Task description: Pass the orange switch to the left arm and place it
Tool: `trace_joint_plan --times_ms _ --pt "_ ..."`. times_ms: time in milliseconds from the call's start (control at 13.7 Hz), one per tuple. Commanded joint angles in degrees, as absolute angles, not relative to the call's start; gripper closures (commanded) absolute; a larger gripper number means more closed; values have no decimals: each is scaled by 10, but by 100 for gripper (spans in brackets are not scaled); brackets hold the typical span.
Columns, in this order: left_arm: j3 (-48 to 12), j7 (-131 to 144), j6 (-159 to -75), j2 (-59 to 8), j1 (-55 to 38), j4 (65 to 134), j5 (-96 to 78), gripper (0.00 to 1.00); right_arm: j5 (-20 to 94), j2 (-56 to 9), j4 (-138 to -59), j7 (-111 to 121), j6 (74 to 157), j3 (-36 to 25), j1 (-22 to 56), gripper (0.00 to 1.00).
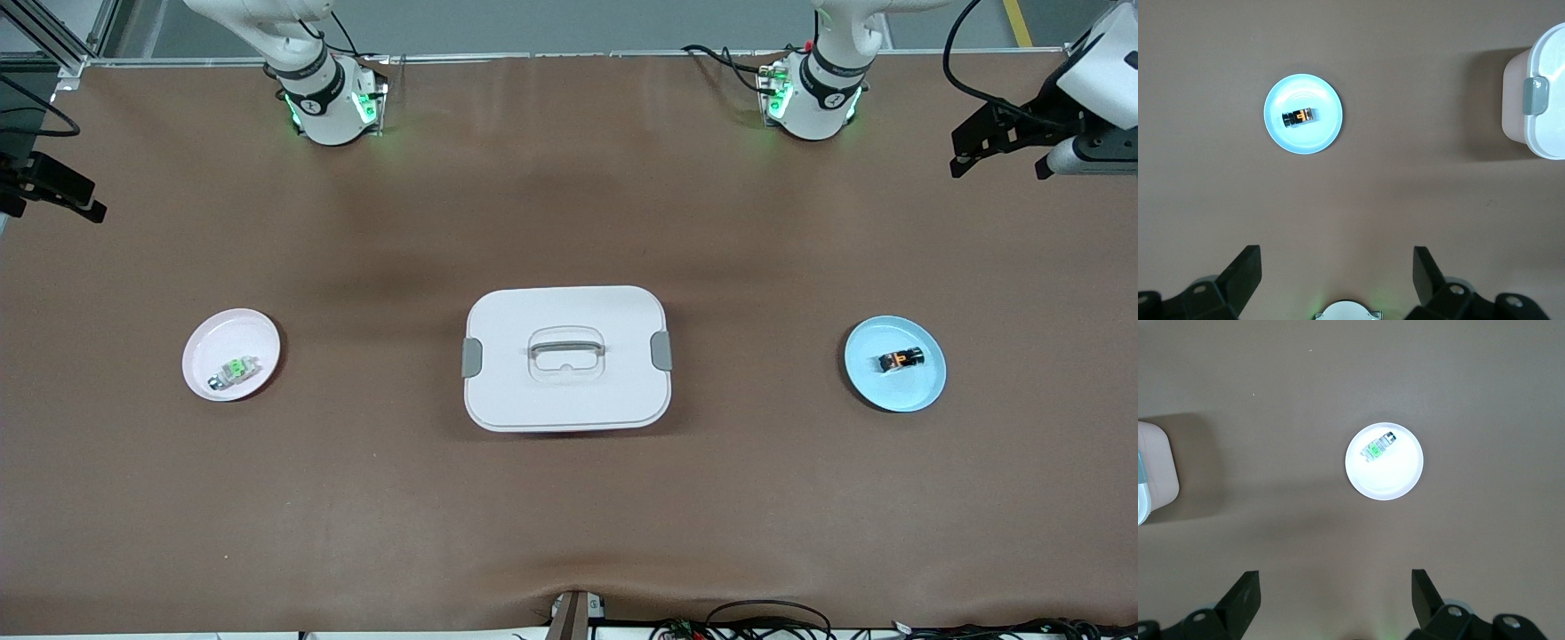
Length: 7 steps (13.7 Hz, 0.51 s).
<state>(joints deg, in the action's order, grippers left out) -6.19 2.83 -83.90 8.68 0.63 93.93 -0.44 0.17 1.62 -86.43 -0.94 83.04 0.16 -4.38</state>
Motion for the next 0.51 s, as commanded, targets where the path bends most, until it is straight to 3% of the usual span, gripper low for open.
trace_joint_plan --times_ms 0,437 --pt "-59 24 -840 87 9 933 -6 0 -7 16 -856 -11 825 8 -51 0" --pt "-57 33 -839 62 10 907 -4 0 -8 16 -856 -11 825 8 -51 0"
